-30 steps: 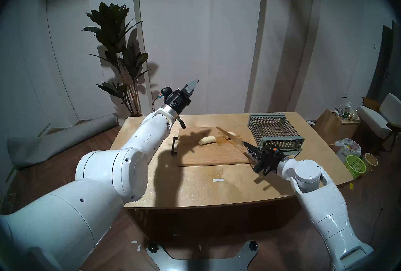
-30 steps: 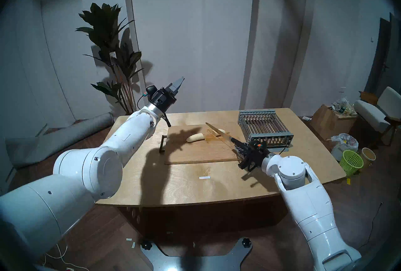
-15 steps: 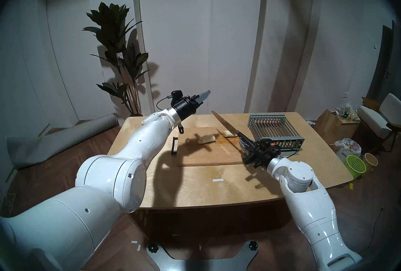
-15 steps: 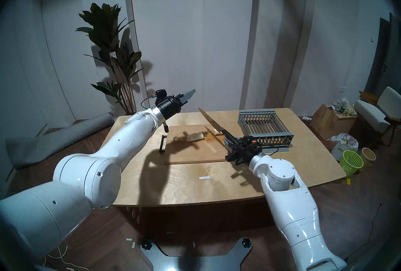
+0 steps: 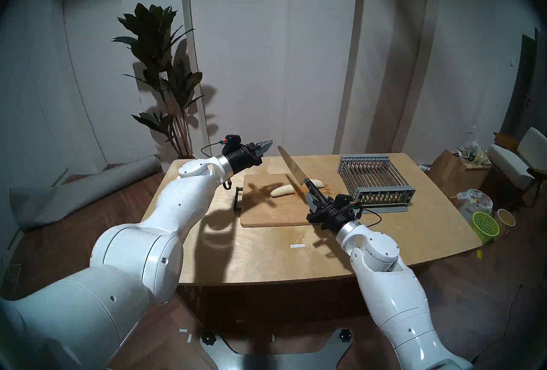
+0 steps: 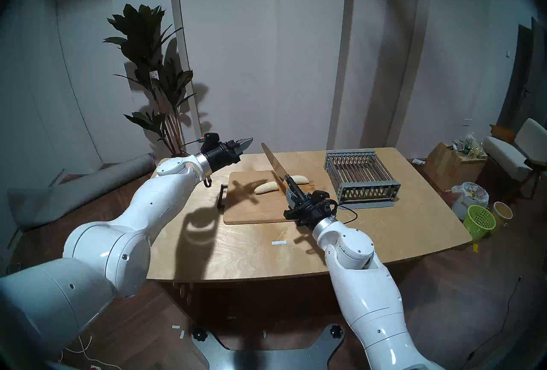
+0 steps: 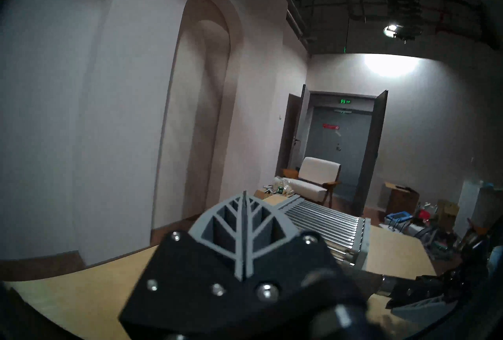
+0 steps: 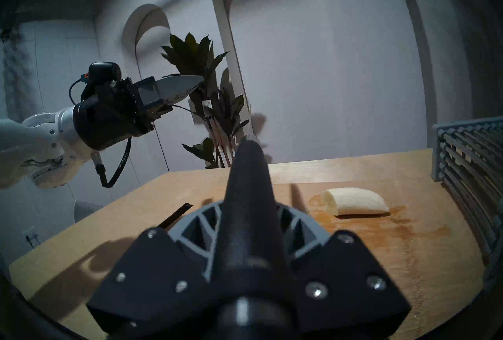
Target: Cut the banana into four pieces on the cutting board
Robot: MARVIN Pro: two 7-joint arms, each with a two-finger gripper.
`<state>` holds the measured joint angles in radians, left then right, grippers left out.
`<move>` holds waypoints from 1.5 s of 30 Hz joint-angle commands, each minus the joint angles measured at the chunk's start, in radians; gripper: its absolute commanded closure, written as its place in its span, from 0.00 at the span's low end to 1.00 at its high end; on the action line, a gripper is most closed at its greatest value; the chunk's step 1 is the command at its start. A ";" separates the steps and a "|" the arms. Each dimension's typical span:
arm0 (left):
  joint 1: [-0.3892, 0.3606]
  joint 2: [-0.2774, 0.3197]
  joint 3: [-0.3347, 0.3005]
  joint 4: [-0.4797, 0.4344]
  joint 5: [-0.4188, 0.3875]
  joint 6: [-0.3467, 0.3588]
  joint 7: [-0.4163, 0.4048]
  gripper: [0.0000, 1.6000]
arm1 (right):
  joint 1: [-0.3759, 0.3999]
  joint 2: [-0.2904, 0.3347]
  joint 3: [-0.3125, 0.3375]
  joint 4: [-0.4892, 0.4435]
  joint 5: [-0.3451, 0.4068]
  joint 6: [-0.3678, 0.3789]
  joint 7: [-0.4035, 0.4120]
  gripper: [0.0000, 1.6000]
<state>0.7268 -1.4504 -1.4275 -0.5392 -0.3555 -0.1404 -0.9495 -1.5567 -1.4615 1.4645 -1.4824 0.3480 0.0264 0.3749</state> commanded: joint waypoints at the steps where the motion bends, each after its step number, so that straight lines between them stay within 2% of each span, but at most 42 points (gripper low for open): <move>1: 0.021 0.012 0.009 -0.119 0.026 0.026 0.061 1.00 | 0.021 -0.045 -0.023 -0.001 -0.018 0.000 -0.051 1.00; 5: 0.042 0.012 0.011 -0.159 0.031 0.057 0.088 1.00 | 0.026 -0.025 -0.043 -0.012 -0.046 0.022 -0.071 1.00; 10: 0.076 0.010 0.004 -0.232 0.034 0.139 0.149 1.00 | 0.019 -0.008 -0.058 -0.053 -0.081 0.073 -0.105 1.00; 12: 0.068 0.003 0.001 -0.238 0.034 0.172 0.168 1.00 | 0.006 0.003 -0.059 -0.085 -0.093 0.101 -0.114 1.00; 20: 0.045 -0.009 0.020 -0.260 0.059 0.225 0.193 1.00 | -0.029 0.013 -0.054 -0.128 -0.091 0.147 -0.125 1.00; 32: 0.032 -0.042 0.070 -0.301 0.092 0.263 0.197 1.00 | -0.075 0.014 -0.058 -0.136 -0.076 0.152 -0.120 1.00; 38: 0.053 -0.037 0.081 -0.321 0.092 0.290 0.169 1.00 | -0.074 0.017 -0.057 -0.128 -0.071 0.150 -0.111 1.00; 43: 0.069 -0.025 0.142 -0.353 0.100 0.422 0.066 1.00 | -0.073 0.017 -0.056 -0.122 -0.070 0.151 -0.109 1.00; 45: 0.074 -0.033 0.148 -0.335 0.073 0.458 0.036 1.00 | -0.073 0.016 -0.057 -0.120 -0.069 0.151 -0.109 1.00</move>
<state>0.8008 -1.4798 -1.3147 -0.8452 -0.2540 0.2108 -0.8211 -1.6429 -1.4412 1.4059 -1.5830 0.2753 0.1911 0.2621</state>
